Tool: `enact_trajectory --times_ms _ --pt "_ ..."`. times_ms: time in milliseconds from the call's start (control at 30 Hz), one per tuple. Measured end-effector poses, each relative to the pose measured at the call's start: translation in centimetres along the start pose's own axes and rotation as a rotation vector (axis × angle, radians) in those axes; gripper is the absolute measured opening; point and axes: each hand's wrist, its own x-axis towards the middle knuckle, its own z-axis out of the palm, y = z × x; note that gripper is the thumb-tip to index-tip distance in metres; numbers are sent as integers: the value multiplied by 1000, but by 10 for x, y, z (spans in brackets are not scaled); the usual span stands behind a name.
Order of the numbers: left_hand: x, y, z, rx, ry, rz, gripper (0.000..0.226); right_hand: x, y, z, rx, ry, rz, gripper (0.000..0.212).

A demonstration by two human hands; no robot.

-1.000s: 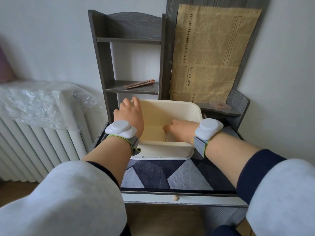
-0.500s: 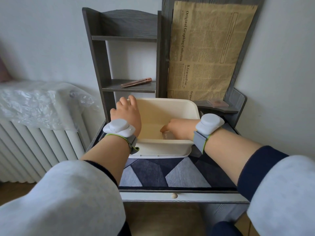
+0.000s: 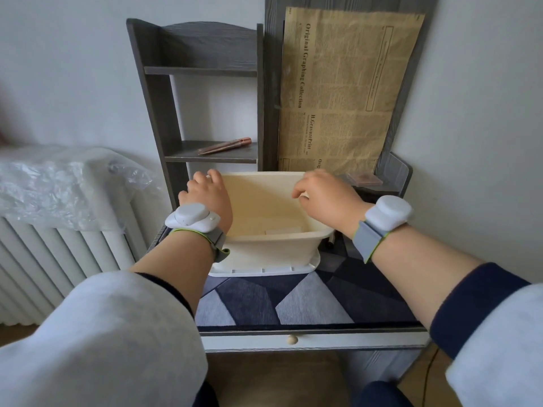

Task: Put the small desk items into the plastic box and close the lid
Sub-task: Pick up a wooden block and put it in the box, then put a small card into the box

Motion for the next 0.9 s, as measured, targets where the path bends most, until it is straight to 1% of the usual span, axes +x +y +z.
enact_trajectory --times_ms 100,267,400,500,567,633,733,800,900 --pt "7 2 -1 9 -48 -17 57 -3 12 2 -26 83 24 30" --pt "17 7 -7 50 -128 -9 50 -4 26 7 73 45 85 29" --pt "20 15 -18 94 -123 29 47 -1 28 9 120 40 111 26" --pt "17 33 -32 32 -91 149 46 1 31 10 187 34 137 26" --pt "10 52 -43 -64 -95 252 42 2 33 9 212 39 133 27" --pt "1 73 -50 -183 -118 333 41 3 36 9 220 93 133 29" --pt "-8 104 -53 -306 -185 406 42 2 50 9 195 184 211 32" --pt "-8 119 -51 -331 -231 426 44 2 66 12 178 171 291 33" --pt "-6 127 -42 -325 -264 477 48 5 89 17 136 92 397 35"
